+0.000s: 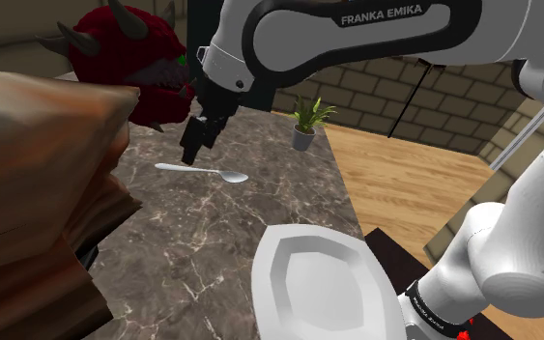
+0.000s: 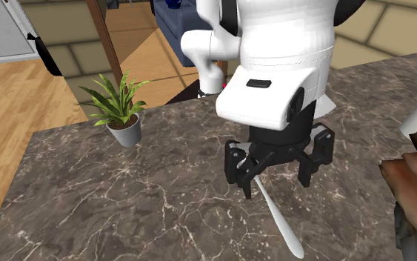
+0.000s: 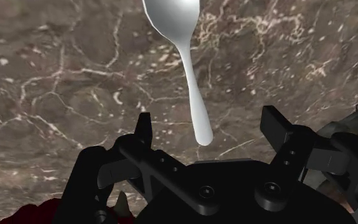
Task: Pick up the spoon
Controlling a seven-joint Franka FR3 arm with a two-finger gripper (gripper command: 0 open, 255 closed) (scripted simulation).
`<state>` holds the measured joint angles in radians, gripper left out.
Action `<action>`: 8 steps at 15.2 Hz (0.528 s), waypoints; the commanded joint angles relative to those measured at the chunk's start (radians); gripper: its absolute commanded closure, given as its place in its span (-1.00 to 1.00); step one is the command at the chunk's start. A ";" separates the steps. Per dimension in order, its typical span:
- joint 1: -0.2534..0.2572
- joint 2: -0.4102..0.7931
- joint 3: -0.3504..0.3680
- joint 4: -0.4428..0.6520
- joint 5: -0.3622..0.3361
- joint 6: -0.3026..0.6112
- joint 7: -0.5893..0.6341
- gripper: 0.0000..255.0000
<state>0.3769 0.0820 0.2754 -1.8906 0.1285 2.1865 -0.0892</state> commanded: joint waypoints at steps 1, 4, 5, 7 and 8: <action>0.003 0.011 0.002 -0.013 -0.002 0.025 -0.002 -1.00; 0.004 0.023 0.003 -0.040 -0.002 0.063 -0.006 -1.00; 0.004 0.027 0.003 -0.049 -0.002 0.076 -0.007 -1.00; 0.004 0.029 0.003 -0.053 -0.003 0.083 -0.007 -1.00; 0.005 0.031 0.003 -0.050 -0.004 0.082 -0.005 1.00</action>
<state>0.3818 0.1126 0.2784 -1.9393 0.1250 2.2656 -0.0945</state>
